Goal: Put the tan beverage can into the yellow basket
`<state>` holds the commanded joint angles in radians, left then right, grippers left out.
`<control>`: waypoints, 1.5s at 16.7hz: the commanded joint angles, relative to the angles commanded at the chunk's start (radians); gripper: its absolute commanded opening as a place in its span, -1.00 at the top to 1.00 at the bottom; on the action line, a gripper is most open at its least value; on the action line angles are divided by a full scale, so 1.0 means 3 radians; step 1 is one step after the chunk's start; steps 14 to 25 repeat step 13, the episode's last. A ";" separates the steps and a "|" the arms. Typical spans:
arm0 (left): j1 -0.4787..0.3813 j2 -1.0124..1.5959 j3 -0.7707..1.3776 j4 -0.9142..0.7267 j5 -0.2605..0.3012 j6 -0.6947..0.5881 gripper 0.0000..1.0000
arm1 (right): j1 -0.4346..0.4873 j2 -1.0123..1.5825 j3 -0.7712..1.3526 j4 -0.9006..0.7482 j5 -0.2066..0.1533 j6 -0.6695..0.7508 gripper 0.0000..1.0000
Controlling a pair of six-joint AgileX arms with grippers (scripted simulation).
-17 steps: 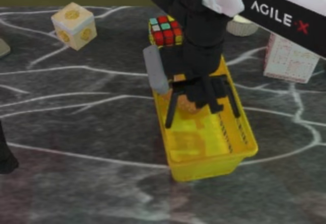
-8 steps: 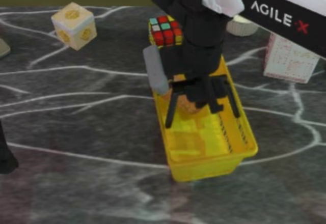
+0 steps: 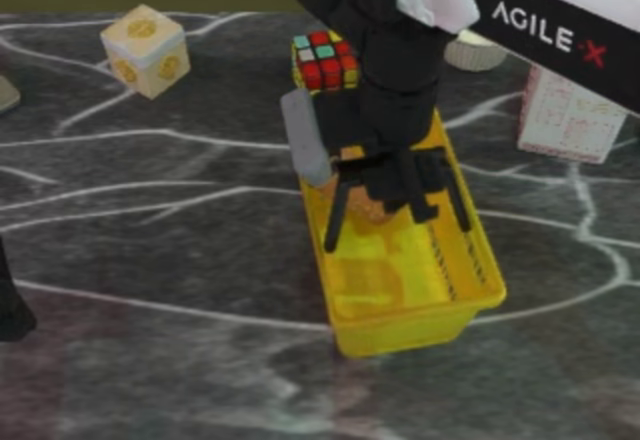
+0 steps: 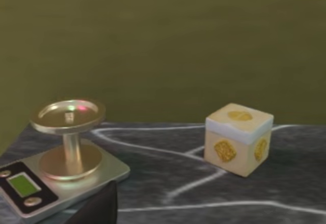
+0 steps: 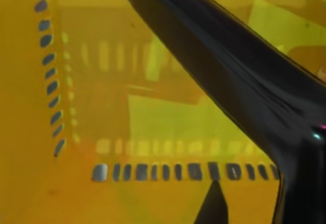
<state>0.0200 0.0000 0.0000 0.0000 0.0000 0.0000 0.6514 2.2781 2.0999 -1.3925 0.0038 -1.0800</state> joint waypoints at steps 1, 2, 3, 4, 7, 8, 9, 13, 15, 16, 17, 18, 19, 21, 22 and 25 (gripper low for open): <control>0.0000 0.0000 0.0000 0.0000 0.0000 0.0000 -1.00 | 0.0000 0.0000 0.0000 0.0000 0.0000 0.0000 1.00; 0.0000 0.0000 0.0000 0.0000 0.0000 0.0000 -1.00 | 0.0000 0.0000 0.0000 0.0000 0.0000 0.0000 1.00; 0.0000 0.0000 0.0000 0.0000 0.0000 0.0000 -1.00 | 0.0000 0.0000 0.0000 0.0000 0.0000 0.0000 1.00; 0.0000 0.0000 0.0000 0.0000 0.0000 0.0000 -1.00 | -0.0005 0.0004 0.0004 -0.0001 0.0001 0.0003 1.00; 0.0000 0.0000 0.0000 0.0000 0.0000 0.0000 -1.00 | -0.0022 -0.0010 0.0129 -0.0136 -0.0001 -0.0029 1.00; 0.0000 0.0000 0.0000 0.0000 0.0000 0.0000 -1.00 | -0.0038 -0.0024 0.0212 -0.0228 -0.0001 -0.0046 1.00; 0.0000 0.0000 0.0000 0.0000 0.0000 0.0000 -1.00 | -0.0054 -0.0040 0.0300 -0.0333 -0.0001 -0.0066 1.00; 0.0000 0.0000 0.0000 0.0000 0.0000 0.0000 -1.00 | -0.0095 -0.0081 0.0528 -0.0610 0.0000 -0.0122 1.00; 0.0000 0.0000 0.0000 0.0000 0.0000 0.0000 -1.00 | -0.0095 -0.0081 0.0528 -0.0610 0.0000 -0.0122 1.00; 0.0000 0.0000 0.0000 0.0000 0.0000 0.0000 -1.00 | -0.0095 -0.0081 0.0528 -0.0610 0.0000 -0.0122 1.00; 0.0000 0.0000 0.0000 0.0000 0.0000 0.0000 -1.00 | -0.0095 -0.0081 0.0528 -0.0610 0.0000 -0.0122 1.00; 0.0000 0.0000 0.0000 0.0000 0.0000 0.0000 -1.00 | -0.0095 -0.0081 0.0528 -0.0610 0.0000 -0.0122 1.00; 0.0000 0.0000 0.0000 0.0000 0.0000 0.0000 -1.00 | -0.0095 -0.0081 0.0528 -0.0610 0.0000 -0.0122 1.00; 0.0000 0.0000 0.0000 0.0000 0.0000 0.0000 -1.00 | -0.0095 -0.0081 0.0528 -0.0610 0.0000 -0.0122 1.00; 0.0000 0.0000 0.0000 0.0000 0.0000 0.0000 -1.00 | -0.0095 -0.0081 0.0528 -0.0610 0.0000 -0.0122 1.00; 0.0000 0.0000 0.0000 0.0000 0.0000 0.0000 -1.00 | -0.0095 -0.0081 0.0528 -0.0610 0.0000 -0.0122 1.00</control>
